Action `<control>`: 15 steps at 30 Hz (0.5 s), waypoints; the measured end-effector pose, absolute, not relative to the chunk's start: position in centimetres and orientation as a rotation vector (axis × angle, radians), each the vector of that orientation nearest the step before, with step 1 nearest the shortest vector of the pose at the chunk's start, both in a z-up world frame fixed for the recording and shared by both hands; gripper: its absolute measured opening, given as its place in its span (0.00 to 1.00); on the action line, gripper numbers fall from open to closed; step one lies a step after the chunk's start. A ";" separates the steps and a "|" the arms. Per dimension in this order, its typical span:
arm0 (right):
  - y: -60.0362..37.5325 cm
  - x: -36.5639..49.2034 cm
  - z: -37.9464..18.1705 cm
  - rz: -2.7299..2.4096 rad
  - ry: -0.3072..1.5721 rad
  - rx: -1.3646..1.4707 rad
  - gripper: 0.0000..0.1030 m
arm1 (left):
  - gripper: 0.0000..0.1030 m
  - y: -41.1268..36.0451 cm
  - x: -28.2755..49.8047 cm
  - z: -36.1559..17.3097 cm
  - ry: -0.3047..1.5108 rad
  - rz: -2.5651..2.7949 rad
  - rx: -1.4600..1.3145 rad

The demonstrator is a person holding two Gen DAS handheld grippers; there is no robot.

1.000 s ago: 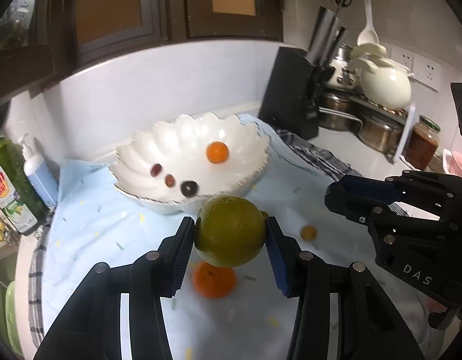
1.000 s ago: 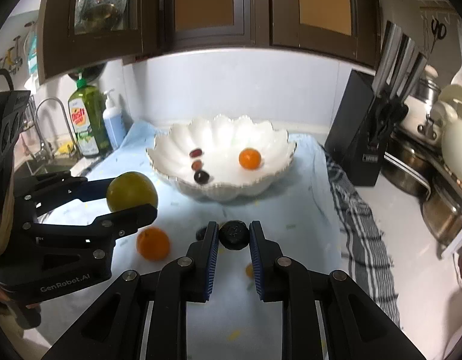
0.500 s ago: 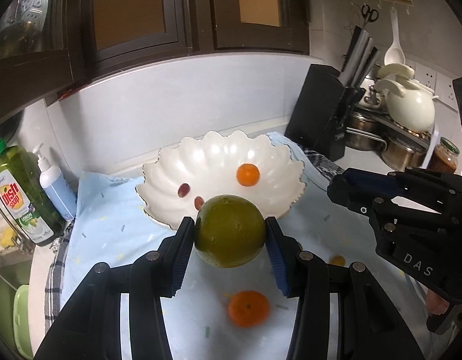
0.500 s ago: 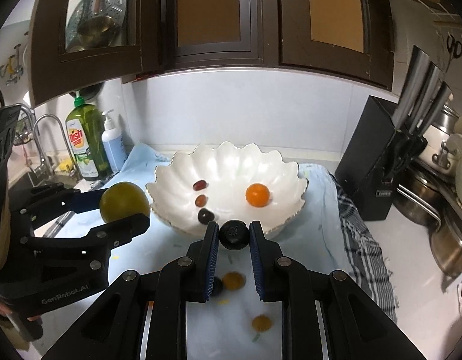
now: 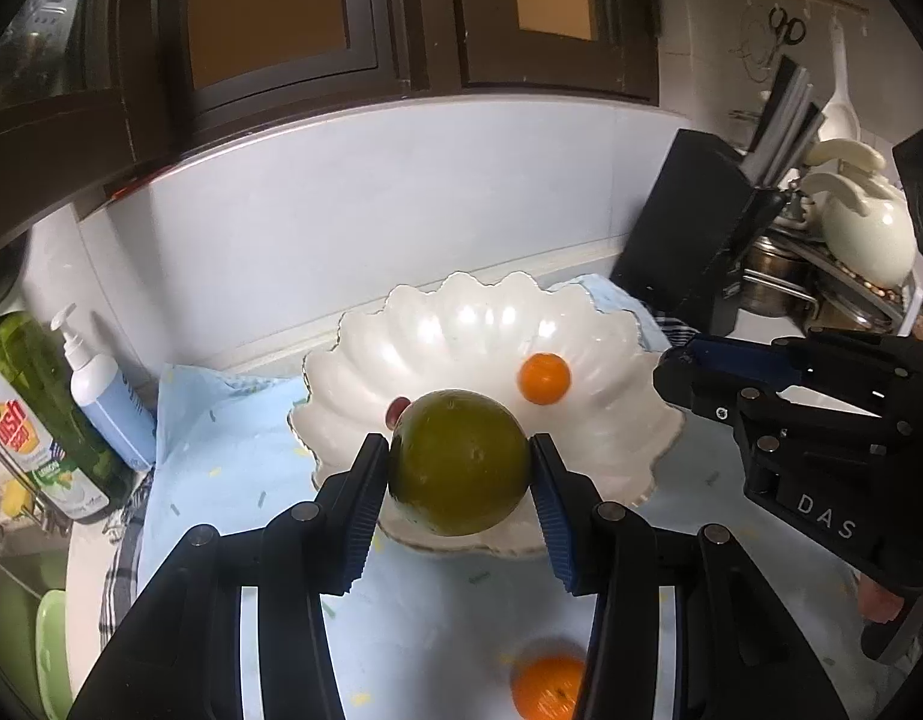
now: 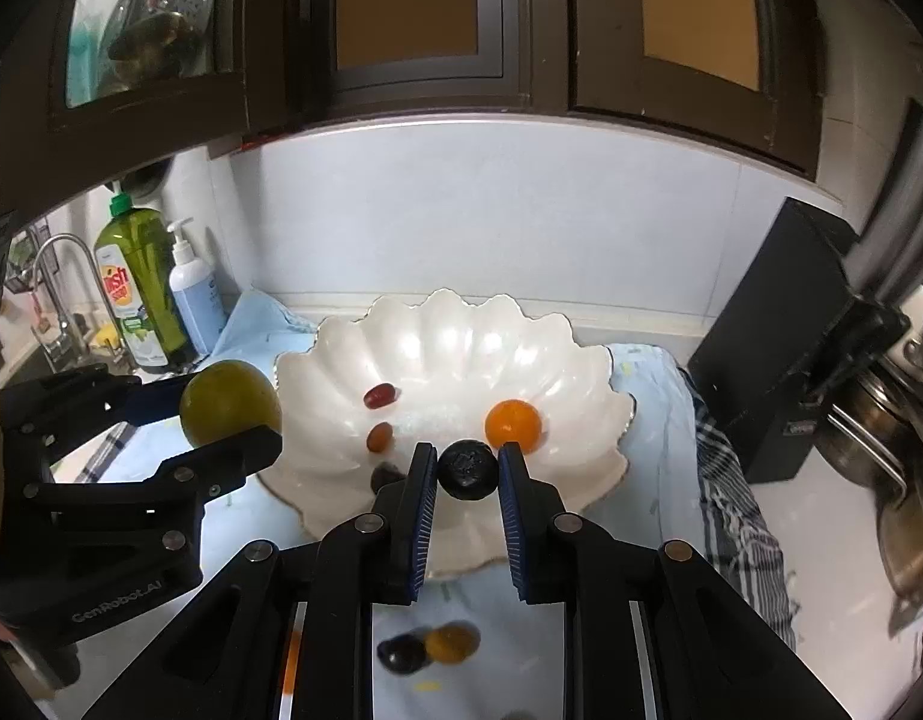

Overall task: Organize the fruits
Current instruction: 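Carry the pomelo and plum over the white bowl and open both tools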

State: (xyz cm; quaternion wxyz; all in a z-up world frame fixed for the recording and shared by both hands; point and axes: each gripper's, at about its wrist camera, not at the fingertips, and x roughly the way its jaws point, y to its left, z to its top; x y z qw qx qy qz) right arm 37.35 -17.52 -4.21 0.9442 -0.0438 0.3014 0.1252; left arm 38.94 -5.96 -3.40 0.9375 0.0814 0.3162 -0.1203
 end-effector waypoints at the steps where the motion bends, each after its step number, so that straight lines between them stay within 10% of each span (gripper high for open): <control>1: -17.5 37.8 -4.2 0.256 0.619 -0.090 0.22 | 0.46 -5.9 39.4 -3.5 0.649 -0.247 0.167; 15: -17.9 44.6 -6.5 0.238 0.736 -0.106 0.22 | 0.46 -7.3 46.5 -5.5 0.727 -0.268 0.188</control>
